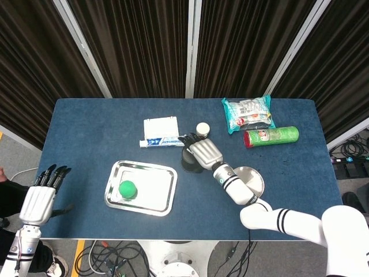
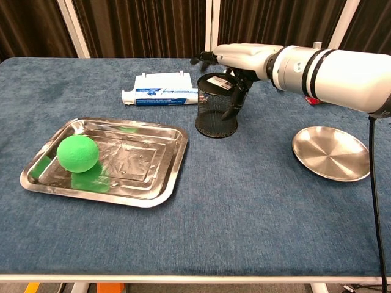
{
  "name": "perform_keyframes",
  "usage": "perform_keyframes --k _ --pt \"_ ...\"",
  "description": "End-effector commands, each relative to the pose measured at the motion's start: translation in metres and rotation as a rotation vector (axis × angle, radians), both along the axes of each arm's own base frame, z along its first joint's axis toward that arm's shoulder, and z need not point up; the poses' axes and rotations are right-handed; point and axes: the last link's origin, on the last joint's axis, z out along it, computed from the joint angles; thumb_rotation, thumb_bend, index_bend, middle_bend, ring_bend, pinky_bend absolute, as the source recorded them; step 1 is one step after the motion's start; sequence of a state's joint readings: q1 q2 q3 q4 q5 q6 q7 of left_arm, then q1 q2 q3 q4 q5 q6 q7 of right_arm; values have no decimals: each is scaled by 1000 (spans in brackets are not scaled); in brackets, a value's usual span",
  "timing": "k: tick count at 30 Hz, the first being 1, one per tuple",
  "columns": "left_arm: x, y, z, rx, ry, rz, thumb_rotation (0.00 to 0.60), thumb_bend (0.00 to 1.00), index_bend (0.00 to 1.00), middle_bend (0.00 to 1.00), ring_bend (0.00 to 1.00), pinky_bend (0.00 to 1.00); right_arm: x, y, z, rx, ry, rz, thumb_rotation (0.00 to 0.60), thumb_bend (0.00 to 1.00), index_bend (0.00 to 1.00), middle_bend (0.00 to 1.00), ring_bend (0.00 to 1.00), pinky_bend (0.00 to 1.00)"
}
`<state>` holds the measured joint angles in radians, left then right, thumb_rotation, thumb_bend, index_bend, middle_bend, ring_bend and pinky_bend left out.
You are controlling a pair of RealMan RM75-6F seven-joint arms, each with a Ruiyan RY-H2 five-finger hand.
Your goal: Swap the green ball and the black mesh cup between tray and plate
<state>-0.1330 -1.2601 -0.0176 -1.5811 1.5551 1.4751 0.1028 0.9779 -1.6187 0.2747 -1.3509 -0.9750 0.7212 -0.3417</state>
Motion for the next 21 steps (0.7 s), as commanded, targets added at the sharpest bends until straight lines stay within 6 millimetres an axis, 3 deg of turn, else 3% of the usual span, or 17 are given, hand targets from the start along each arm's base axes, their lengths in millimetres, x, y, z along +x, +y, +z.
perform_keyframes --k 1,4,7,14,17,21 --pt "1 0 0 -1 1 -4 600 0 128 111 32 145 -4 1 8 1 -32 -15 600 0 0 4 0 90" --pt "4 2 0 -4 5 -14 600 0 128 111 32 145 -8 3 26 -28 -69 -17 600 0 0 0 0 72" --pt "10 3 0 -14 6 -27 600 0 128 111 32 145 -15 7 56 -92 -114 -9 600 0 0 0 0 69" --pt "29 9 -18 -116 -16 -100 600 0 128 111 32 147 -68 37 151 -314 -185 -32 600 0 0 14 0 69" --pt "37 13 -32 -170 -16 -121 600 0 128 111 32 150 -92 55 182 -382 -203 -57 600 0 0 19 0 69" --pt "52 21 -49 -209 -27 -162 600 0 128 111 32 164 -122 83 204 -402 -227 -125 600 0 0 20 0 69"
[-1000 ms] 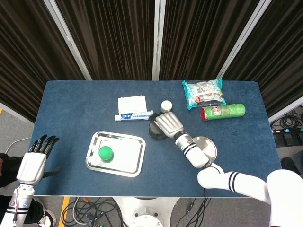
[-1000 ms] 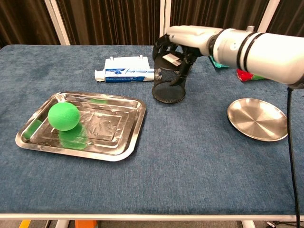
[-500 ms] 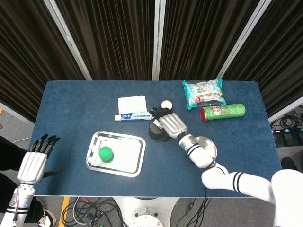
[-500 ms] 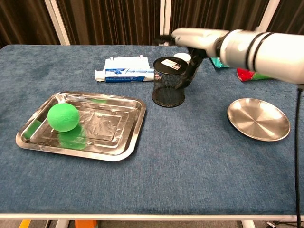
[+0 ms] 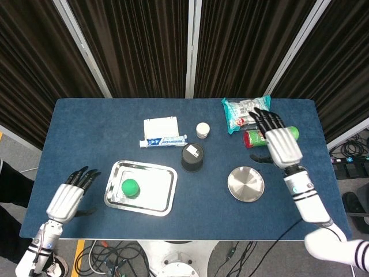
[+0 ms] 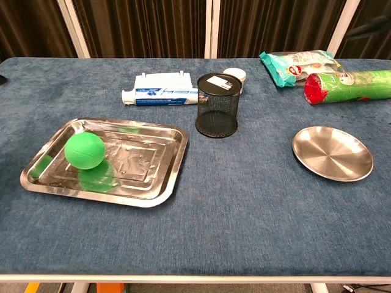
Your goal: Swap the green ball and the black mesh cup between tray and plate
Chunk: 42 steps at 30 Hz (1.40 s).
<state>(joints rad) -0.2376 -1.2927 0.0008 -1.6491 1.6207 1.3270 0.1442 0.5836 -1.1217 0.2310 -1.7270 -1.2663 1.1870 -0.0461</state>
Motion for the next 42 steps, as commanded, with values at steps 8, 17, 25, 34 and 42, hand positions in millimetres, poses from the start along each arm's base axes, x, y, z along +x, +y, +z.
perform_keyframes --k 8,17,25,34,42 --pt "38 27 -41 -119 5 -105 600 0 128 111 32 178 -65 76 27 -37 -80 -114 600 0 0 14 0 69" --pt "38 45 -73 -186 31 -79 600 36 142 126 54 258 -70 87 36 -73 -87 -87 600 0 0 0 0 69" --pt "35 52 -78 -193 52 -62 600 111 241 195 166 448 -73 85 32 -71 -83 -94 600 0 0 0 0 69" --pt "40 61 -86 -192 105 -95 600 161 371 302 285 597 -75 85 35 -94 -66 -92 600 0 0 0 0 69" --pt "43 64 -92 -199 99 -98 600 210 435 399 364 665 -76 91 41 -119 -71 -93 600 0 0 0 0 69"
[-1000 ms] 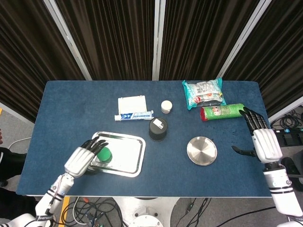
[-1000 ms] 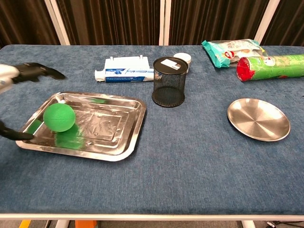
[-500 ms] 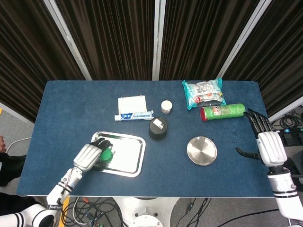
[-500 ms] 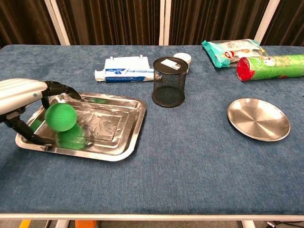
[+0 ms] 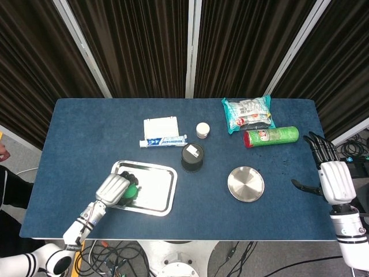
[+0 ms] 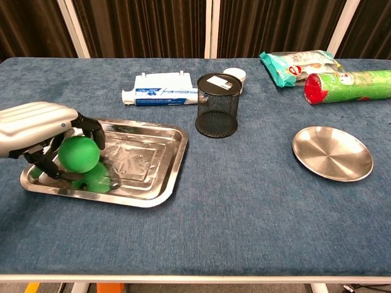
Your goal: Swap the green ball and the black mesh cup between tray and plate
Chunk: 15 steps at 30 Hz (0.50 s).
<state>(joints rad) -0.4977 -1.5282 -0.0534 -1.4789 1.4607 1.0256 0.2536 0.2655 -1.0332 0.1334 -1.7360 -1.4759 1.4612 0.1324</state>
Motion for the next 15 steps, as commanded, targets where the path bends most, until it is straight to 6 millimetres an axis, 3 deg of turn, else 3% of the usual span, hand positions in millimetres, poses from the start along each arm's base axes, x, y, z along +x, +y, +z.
perform_keyframes --k 1,7,10,15 --pt "0 0 0 6 -6 -3 600 221 445 411 377 675 -1 0 0 0 -3 -2 600 0 0 0 0 69" --pt "10 1 3 22 -49 -30 600 265 480 462 434 720 -1 -1 0 -2 -12 -1 600 0 0 0 0 69" --pt "27 7 6 33 -72 -89 600 270 487 466 445 730 0 -1 1 -6 -16 -2 600 0 0 0 0 69" --pt "73 17 1 11 -114 -219 600 270 488 466 450 734 -4 0 8 -32 -24 -16 600 0 0 0 0 69"
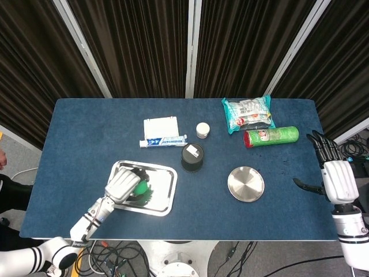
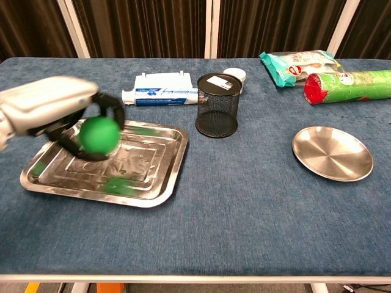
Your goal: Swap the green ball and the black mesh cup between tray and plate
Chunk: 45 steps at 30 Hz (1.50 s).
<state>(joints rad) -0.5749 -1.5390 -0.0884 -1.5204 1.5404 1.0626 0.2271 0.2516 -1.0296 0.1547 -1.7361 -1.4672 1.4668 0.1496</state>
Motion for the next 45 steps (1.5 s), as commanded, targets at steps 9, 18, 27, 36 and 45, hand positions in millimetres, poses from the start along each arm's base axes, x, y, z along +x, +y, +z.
perform_keyframes --k 9,18,27,36,45 --pt "106 19 -40 -108 -21 -243 600 281 488 466 450 734 -32 13 23 -87 -71 -85 600 0 0 0 0 69" --pt "152 18 -94 -212 -8 -273 600 282 487 466 450 734 -50 19 30 -98 -86 -116 600 0 0 0 0 69" --pt "165 17 -116 -221 1 -287 600 278 479 458 445 733 -56 17 27 -90 -98 -127 600 0 0 0 0 69" --pt "153 18 -120 -236 6 -273 600 188 342 357 333 673 -59 16 26 -92 -102 -131 600 0 0 0 0 69" --pt "152 16 -121 -247 2 -281 600 153 311 328 293 673 -60 15 25 -91 -99 -132 600 0 0 0 0 69"
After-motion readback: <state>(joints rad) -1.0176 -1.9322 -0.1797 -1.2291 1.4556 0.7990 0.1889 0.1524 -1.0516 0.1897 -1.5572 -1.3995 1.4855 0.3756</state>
